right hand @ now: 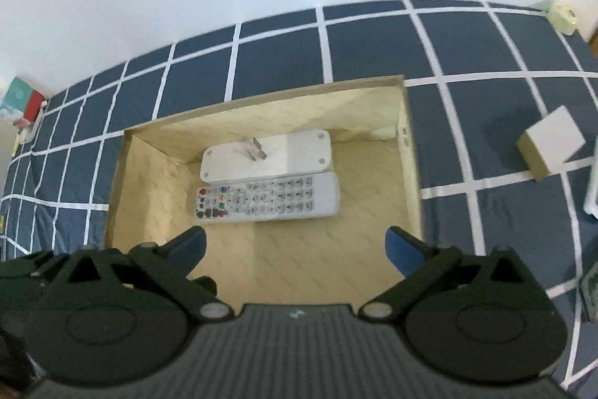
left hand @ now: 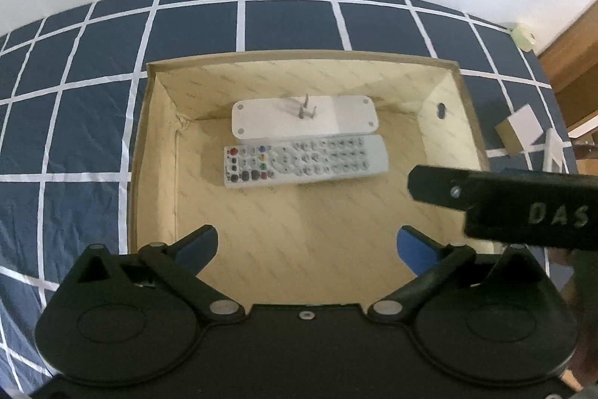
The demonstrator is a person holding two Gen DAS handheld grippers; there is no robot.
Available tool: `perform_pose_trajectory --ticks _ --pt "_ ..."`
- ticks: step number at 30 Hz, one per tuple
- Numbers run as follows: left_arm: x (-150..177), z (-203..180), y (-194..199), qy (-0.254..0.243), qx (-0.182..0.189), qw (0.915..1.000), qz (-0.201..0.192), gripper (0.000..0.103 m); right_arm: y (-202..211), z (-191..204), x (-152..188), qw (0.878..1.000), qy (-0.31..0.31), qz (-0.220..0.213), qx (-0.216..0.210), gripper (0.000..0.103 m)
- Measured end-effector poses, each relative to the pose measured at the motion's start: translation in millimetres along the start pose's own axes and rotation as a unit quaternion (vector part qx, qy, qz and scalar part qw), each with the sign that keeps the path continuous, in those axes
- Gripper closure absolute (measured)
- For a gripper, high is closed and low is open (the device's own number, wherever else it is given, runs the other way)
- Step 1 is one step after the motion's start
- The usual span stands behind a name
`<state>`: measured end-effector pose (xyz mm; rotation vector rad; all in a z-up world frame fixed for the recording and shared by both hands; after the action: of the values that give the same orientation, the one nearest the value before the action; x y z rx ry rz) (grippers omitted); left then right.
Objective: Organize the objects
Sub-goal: 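Open the right gripper and lift it up out of the box, then move the right gripper to the white air-conditioner remote and close on it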
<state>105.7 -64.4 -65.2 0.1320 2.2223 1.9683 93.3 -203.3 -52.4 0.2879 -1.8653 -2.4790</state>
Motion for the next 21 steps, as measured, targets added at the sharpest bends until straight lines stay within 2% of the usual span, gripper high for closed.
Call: perform_pose_trajectory --ticks 8,21 --pt "35 -20 15 -0.004 -0.005 0.9999 -0.012 0.000 34 -16 37 1.000 -0.003 -0.025 0.008 0.000" --pt "73 -61 18 -0.010 -0.005 0.9998 -0.018 0.000 60 -58 81 0.999 -0.019 -0.028 0.031 0.000"
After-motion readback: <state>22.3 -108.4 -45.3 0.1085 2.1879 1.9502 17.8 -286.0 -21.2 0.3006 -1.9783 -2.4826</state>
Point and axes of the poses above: each gripper's, at about its wrist camera, not at the fingertips, and y roughly against the way its jaws point, z to its left, x to its underside, the point moved 1 cm from there along -y, roughly the way its jaws point, and after that the axes turned 14 degrees about z, right-handed, at the moved point
